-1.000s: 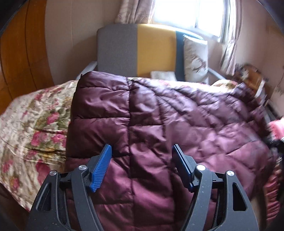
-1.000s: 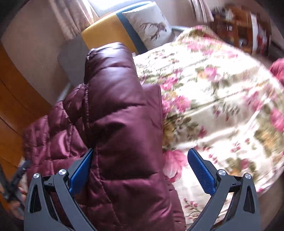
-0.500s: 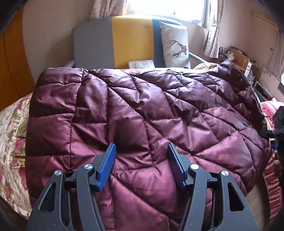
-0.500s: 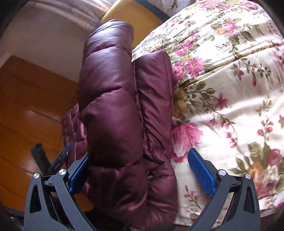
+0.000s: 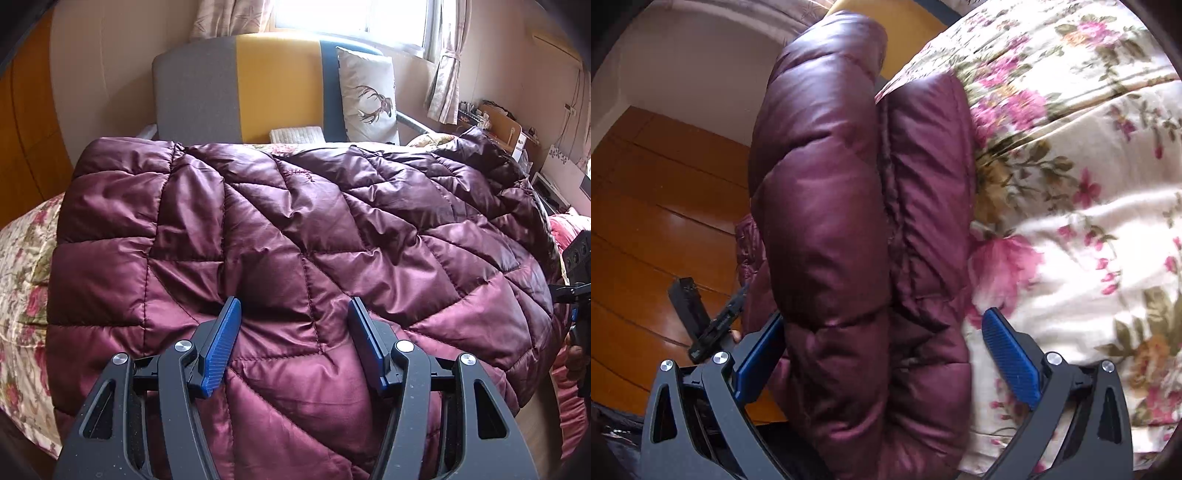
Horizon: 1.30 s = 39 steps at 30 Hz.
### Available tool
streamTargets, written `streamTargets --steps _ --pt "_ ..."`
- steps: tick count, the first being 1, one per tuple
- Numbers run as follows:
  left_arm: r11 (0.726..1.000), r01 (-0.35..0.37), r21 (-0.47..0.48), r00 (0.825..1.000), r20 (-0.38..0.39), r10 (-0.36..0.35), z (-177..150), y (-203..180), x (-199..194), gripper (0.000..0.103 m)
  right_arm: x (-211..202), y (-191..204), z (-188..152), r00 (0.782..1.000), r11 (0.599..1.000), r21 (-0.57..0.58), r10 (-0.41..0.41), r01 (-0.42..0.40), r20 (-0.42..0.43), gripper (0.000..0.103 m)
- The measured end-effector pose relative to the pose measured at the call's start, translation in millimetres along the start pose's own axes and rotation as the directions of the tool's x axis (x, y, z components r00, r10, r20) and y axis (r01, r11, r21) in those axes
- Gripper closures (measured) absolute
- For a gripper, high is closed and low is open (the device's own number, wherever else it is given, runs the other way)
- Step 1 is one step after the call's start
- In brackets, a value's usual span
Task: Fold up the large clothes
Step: 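Grasp the jacket end with the right gripper and lift it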
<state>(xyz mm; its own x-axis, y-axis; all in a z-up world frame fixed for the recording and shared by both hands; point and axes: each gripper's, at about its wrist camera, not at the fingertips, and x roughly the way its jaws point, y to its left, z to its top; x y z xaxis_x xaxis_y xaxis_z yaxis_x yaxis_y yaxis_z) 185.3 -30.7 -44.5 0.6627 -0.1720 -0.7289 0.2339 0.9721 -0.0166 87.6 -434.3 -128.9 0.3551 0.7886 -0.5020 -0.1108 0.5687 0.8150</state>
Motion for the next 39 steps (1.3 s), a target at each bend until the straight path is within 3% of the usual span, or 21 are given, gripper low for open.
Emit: streamTargets --steps 4,6,8,10,19,24,30,35,39 --pt "1.0 -0.003 -0.007 1.0 0.005 0.003 -1 1 3 0.044 14 13 11 0.999 0.999 0.012 0.031 -0.03 -0.028 0.002" --pt "1.0 0.002 -0.017 1.0 0.006 -0.002 -1 2 4 0.044 9 17 12 0.999 0.999 0.026 0.038 -0.038 -0.012 0.013" --pt "1.0 0.008 -0.025 1.0 0.013 -0.007 -1 3 3 0.044 1 28 12 1.0 1.0 0.011 0.023 -0.023 0.012 0.032" --pt "1.0 0.01 -0.028 1.0 0.019 -0.01 -3 3 2 0.044 -3 51 10 0.999 1.0 -0.016 0.009 -0.008 0.036 0.039" --pt "0.996 0.056 -0.066 0.998 0.042 -0.054 -8 16 0 0.044 -23 159 10 0.996 0.98 -0.194 -0.021 0.036 0.081 0.053" --pt "0.991 0.091 -0.1 0.995 0.059 -0.085 -12 26 -2 0.044 -3 241 11 0.995 0.944 -0.317 -0.074 0.094 0.074 0.059" --pt "0.977 0.143 -0.156 0.988 0.078 -0.132 -20 46 -5 0.047 60 346 9 0.988 0.87 -0.47 -0.151 0.15 0.035 0.067" --pt "0.969 0.174 -0.177 0.984 0.068 -0.164 -24 71 -23 0.059 117 389 11 0.972 0.813 -0.543 -0.235 0.208 0.02 0.07" --pt "0.939 0.241 -0.247 0.97 0.085 -0.226 -37 116 -63 0.06 142 413 1 0.959 0.758 -0.603 -0.278 0.249 0.046 0.07"
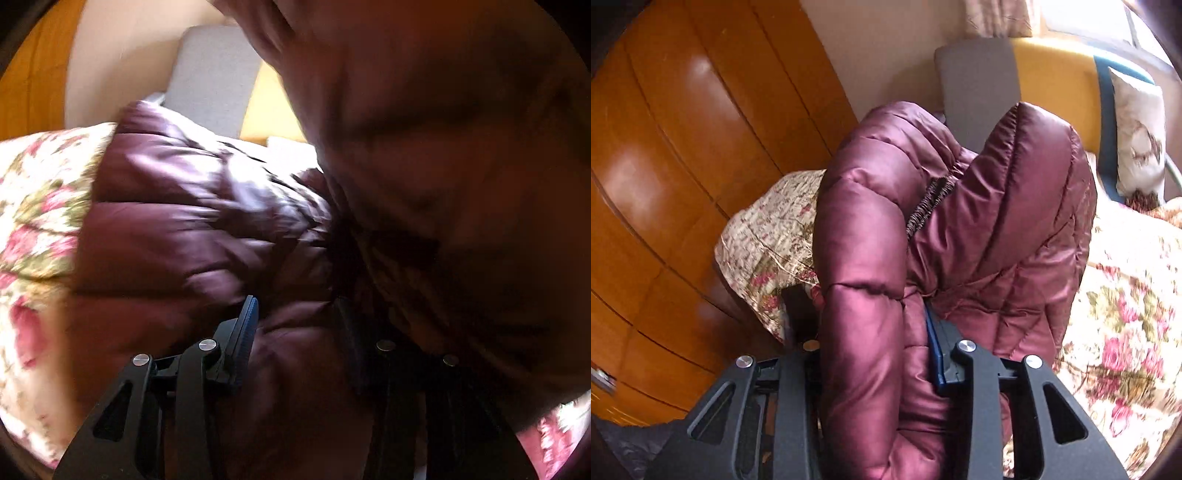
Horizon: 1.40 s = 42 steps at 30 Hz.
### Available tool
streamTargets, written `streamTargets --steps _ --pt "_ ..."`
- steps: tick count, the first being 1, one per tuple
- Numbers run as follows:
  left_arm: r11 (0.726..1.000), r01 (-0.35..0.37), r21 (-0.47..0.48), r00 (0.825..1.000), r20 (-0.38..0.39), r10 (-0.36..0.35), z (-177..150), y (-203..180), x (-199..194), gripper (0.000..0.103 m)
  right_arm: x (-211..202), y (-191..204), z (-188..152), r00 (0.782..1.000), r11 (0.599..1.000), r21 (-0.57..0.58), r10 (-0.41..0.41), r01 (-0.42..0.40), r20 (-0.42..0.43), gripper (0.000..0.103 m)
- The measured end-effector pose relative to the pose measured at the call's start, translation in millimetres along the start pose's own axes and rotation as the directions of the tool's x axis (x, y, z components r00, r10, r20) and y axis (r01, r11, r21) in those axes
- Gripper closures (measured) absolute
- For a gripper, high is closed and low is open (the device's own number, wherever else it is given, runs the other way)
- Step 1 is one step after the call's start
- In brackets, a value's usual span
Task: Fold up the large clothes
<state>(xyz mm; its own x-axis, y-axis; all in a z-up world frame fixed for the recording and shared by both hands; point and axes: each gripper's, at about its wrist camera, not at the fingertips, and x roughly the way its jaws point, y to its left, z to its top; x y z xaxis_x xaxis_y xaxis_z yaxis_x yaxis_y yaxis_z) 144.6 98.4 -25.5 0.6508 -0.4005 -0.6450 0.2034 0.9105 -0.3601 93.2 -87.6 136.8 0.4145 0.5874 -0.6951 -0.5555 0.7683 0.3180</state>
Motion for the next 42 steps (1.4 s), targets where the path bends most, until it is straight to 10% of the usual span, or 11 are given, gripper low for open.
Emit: streamTargets --steps 7,12,18,23,25,29,33,37,42 --pt "0.987 -0.009 -0.159 0.982 0.185 0.039 7 91 -125 0.06 39 47 -40 0.991 0.972 -0.201 -0.127 0.119 -0.028 0.07" --pt "0.97 0.19 -0.15 0.954 0.264 -0.146 26 110 -177 0.058 78 96 -72 0.968 0.885 -0.401 -0.25 0.238 0.023 0.07" --pt "0.959 0.284 0.007 0.953 0.102 -0.284 68 73 -152 0.036 111 133 -110 0.92 0.711 -0.594 -0.364 0.377 0.148 0.07" --pt "0.959 0.283 0.032 0.948 -0.159 -0.275 91 53 -85 0.035 126 142 -123 0.908 0.665 -0.626 -0.37 0.407 0.197 0.068" --pt "0.954 0.298 0.013 0.938 -0.188 -0.291 96 54 -71 0.038 124 138 -124 0.914 0.677 -0.62 -0.35 0.398 0.205 0.067" --pt "0.968 0.245 0.051 0.949 -0.216 -0.229 106 46 -61 0.075 126 134 -125 0.904 0.668 -0.61 -0.351 0.425 0.245 0.058" --pt "0.976 0.196 0.092 0.963 -0.208 -0.174 110 35 -58 0.083 115 127 -123 0.925 0.697 -0.608 -0.297 0.38 0.238 0.046" --pt "0.98 0.17 0.101 0.968 -0.205 -0.147 114 32 -54 0.084 68 115 -124 0.98 0.774 -0.614 -0.045 0.157 0.193 0.017" --pt "0.981 0.174 0.08 0.972 -0.171 -0.159 105 39 -64 0.084 -1 47 -105 0.961 0.908 -0.4 0.21 -0.124 0.179 0.023"
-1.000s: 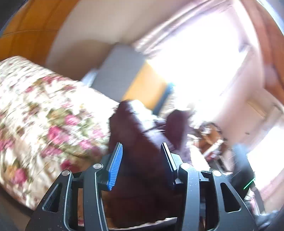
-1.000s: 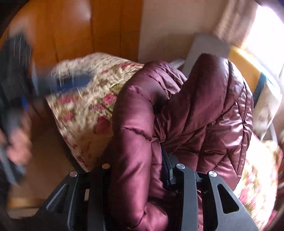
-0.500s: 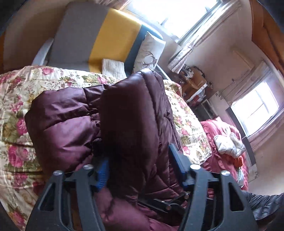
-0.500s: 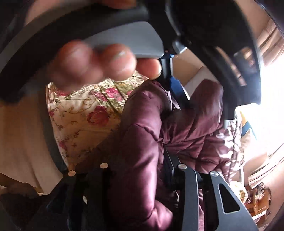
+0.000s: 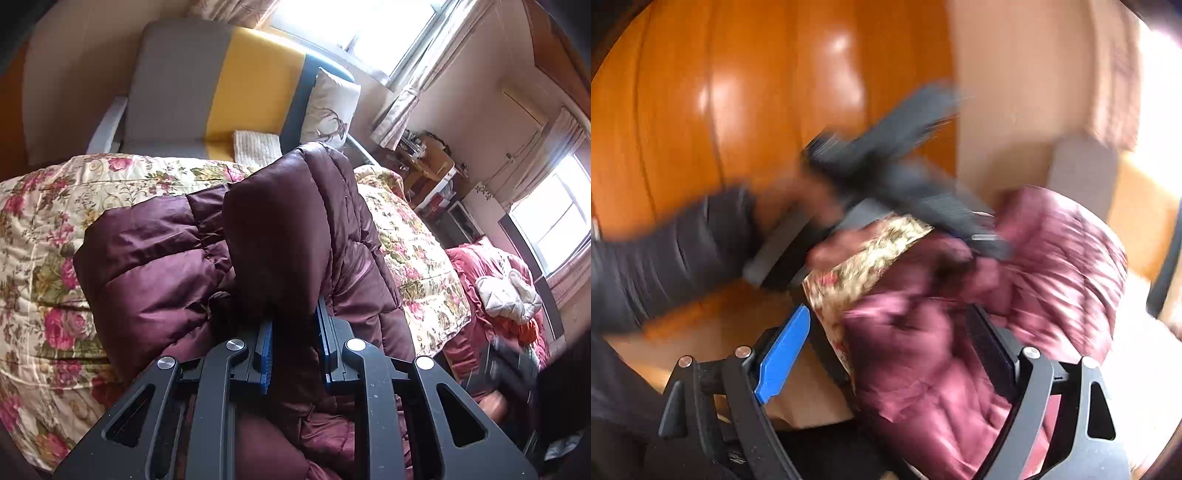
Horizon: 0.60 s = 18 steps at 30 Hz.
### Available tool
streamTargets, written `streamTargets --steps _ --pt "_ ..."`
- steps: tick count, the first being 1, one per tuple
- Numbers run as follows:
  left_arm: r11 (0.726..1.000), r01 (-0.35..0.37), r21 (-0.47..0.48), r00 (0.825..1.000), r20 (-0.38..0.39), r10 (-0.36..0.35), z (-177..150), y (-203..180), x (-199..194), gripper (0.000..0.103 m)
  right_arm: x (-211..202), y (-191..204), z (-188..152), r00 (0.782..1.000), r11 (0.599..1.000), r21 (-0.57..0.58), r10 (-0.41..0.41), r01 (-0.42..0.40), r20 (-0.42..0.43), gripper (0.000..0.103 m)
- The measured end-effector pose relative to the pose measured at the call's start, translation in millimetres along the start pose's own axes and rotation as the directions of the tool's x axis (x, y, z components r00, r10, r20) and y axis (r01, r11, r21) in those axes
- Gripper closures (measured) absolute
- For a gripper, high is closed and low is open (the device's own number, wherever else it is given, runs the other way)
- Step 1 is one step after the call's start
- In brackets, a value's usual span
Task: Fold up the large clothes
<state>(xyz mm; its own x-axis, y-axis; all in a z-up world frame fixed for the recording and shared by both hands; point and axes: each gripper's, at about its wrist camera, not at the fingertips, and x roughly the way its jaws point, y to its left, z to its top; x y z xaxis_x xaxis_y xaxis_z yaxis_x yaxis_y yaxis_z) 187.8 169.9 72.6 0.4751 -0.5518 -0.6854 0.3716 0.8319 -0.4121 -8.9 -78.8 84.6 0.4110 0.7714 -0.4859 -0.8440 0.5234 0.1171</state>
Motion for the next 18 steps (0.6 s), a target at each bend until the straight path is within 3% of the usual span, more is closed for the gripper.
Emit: streamTargets --steps 2,5,9,10,12,14,16,18 --pt "1.0 0.01 -0.023 1.0 0.02 -0.009 -7 3 -3 0.084 -9 -36 -4 0.997 0.993 0.086 -0.083 0.082 0.007 0.042" --pt "0.998 0.019 -0.065 0.999 0.051 -0.015 -15 10 -5 0.084 4 -74 -12 0.98 0.97 0.144 -0.191 0.197 -0.055 0.046" --pt "0.995 -0.017 -0.101 0.995 0.097 0.027 -25 13 -14 0.082 35 -74 -16 0.974 0.971 0.118 -0.197 0.209 -0.109 0.047" --pt "0.993 -0.021 -0.119 0.992 0.121 0.036 -26 14 -20 0.078 42 -67 -15 0.97 0.969 0.094 -0.217 0.227 -0.105 0.047" --pt "0.982 -0.024 -0.188 0.981 0.184 0.059 -34 25 -41 0.06 49 -60 -12 0.968 0.967 0.087 -0.233 0.241 -0.093 0.047" --pt "0.963 -0.021 -0.27 0.96 0.264 0.095 -44 42 -63 0.029 55 -55 -14 0.968 0.967 0.083 -0.233 0.241 -0.092 0.047" --pt "0.93 0.015 -0.368 0.95 0.296 0.102 -55 70 -75 0.016 62 -48 -17 0.965 0.967 0.047 -0.244 0.249 -0.092 0.047" --pt "0.894 0.056 -0.446 0.956 0.281 0.081 -63 95 -73 0.015 69 -41 -18 0.964 0.967 0.013 -0.251 0.253 -0.092 0.047"
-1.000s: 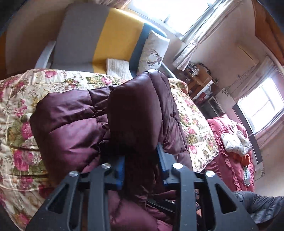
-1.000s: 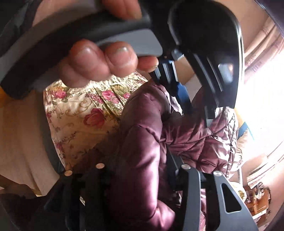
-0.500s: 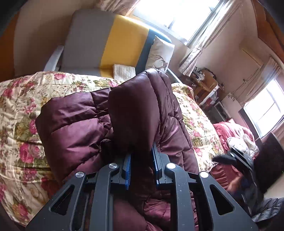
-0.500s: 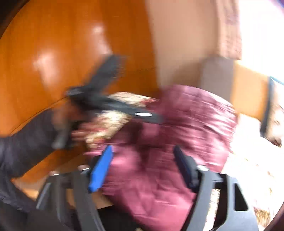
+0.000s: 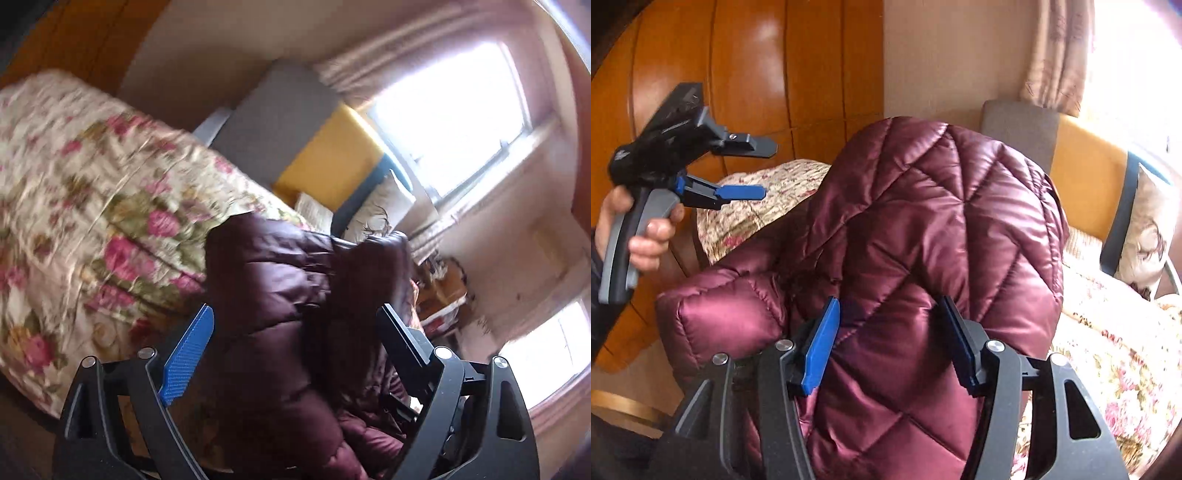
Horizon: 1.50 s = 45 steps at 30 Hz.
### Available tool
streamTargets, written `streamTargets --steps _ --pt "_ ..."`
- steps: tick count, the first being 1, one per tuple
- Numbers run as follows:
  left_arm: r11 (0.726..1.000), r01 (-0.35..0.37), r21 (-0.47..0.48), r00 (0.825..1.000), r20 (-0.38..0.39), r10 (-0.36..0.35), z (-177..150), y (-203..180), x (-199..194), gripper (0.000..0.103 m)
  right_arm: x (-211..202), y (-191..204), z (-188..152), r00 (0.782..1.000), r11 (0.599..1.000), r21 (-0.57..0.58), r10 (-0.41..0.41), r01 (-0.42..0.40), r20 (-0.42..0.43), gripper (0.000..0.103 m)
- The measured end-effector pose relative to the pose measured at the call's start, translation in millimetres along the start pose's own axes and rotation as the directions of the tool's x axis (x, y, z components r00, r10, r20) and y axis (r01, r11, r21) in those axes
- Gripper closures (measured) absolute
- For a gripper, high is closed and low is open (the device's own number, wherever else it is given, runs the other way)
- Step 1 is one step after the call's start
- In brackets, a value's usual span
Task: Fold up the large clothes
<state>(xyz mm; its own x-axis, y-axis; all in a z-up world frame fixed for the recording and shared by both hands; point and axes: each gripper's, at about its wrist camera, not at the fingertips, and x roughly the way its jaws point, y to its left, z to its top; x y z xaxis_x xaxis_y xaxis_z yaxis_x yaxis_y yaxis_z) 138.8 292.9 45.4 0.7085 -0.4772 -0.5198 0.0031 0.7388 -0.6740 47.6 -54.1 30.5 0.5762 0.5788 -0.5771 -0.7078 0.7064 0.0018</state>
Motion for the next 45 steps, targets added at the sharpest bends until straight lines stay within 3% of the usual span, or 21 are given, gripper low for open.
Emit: streamTargets --steps 2,4,6,7,9,10,12,16,19,20,21,24,27,29,31,34,37,39,41,45 --pt "0.996 0.066 -0.052 0.996 -0.051 -0.069 3 18 15 0.01 9 11 0 1.0 0.999 -0.033 0.001 -0.001 0.002 0.047" --pt "0.992 0.085 -0.089 0.993 -0.068 -0.091 7 27 30 0.01 16 22 1 1.0 0.998 -0.062 0.01 -0.009 0.001 0.047" --pt "0.981 0.169 -0.097 0.983 -0.056 -0.175 12 29 41 0.01 18 32 3 1.0 0.994 -0.113 0.003 -0.003 -0.003 0.047" --pt "0.978 0.194 -0.073 0.98 -0.033 -0.197 17 23 44 0.01 20 39 3 1.0 0.99 -0.139 -0.001 0.0 -0.009 0.046" --pt "0.953 0.302 -0.001 0.952 -0.054 -0.302 24 4 52 0.01 28 49 1 1.0 0.985 -0.172 -0.001 -0.003 -0.024 0.046" --pt "0.95 0.309 0.053 0.95 -0.063 -0.306 27 -10 57 0.01 34 54 0 0.999 0.982 -0.188 0.001 -0.008 -0.039 0.046" --pt "0.952 0.263 0.158 0.964 -0.08 -0.253 31 -31 71 0.01 53 68 -1 0.998 0.975 -0.221 -0.01 -0.003 -0.058 0.046" --pt "0.97 0.209 0.127 0.978 -0.033 -0.207 39 -31 67 0.014 72 54 4 0.997 0.985 -0.173 0.007 -0.02 -0.078 0.046" --pt "0.975 0.018 0.222 1.0 -0.016 -0.015 25 -45 55 0.016 79 56 3 0.997 0.983 -0.183 -0.015 0.001 -0.076 0.046" --pt "0.958 -0.101 0.267 0.994 -0.011 0.107 15 -54 56 0.016 82 62 4 0.997 0.98 -0.2 -0.033 0.017 -0.073 0.046" --pt "0.94 -0.165 0.298 0.984 -0.009 0.176 5 -60 56 0.017 83 70 4 0.996 0.975 -0.22 -0.054 0.039 -0.064 0.046" --pt "0.906 -0.303 0.296 0.949 0.008 0.315 -14 -60 59 0.021 78 77 0 0.998 0.971 -0.234 -0.064 0.058 -0.017 0.046" --pt "0.908 -0.338 0.248 0.938 0.007 0.347 -29 -53 63 0.019 73 72 -7 0.999 0.973 -0.225 -0.045 0.046 0.009 0.045" --pt "0.895 -0.368 0.252 0.928 0.042 0.37 -35 -56 66 0.019 59 67 -4 0.999 0.977 -0.21 0.04 -0.041 -0.006 0.027" --pt "0.883 -0.395 0.255 0.918 0.08 0.388 -41 -59 64 0.019 42 54 4 0.99 0.979 -0.143 0.142 -0.144 -0.022 0.027" --pt "0.857 -0.431 0.281 0.902 0.137 0.409 -49 -66 60 0.019 19 23 21 0.977 0.977 -0.011 0.213 -0.212 0.025 0.027" --pt "0.845 -0.445 0.296 0.895 0.181 0.407 -55 -66 57 0.019 17 -9 49 0.983 0.979 0.107 0.166 -0.173 0.074 0.027" --pt "0.848 -0.44 0.295 0.896 0.198 0.396 -59 -66 54 0.019 29 -21 66 0.992 0.987 0.117 0.104 -0.111 0.069 0.03" --pt "0.843 -0.447 0.3 0.892 0.218 0.395 -61 -62 53 0.019 53 -26 85 0.998 0.99 0.125 0.056 -0.059 0.028 0.035" --pt "0.826 -0.478 0.299 0.873 0.266 0.41 -70 -61 53 0.019 105 -29 108 0.998 0.99 0.138 -0.022 0.03 -0.064 0.036"
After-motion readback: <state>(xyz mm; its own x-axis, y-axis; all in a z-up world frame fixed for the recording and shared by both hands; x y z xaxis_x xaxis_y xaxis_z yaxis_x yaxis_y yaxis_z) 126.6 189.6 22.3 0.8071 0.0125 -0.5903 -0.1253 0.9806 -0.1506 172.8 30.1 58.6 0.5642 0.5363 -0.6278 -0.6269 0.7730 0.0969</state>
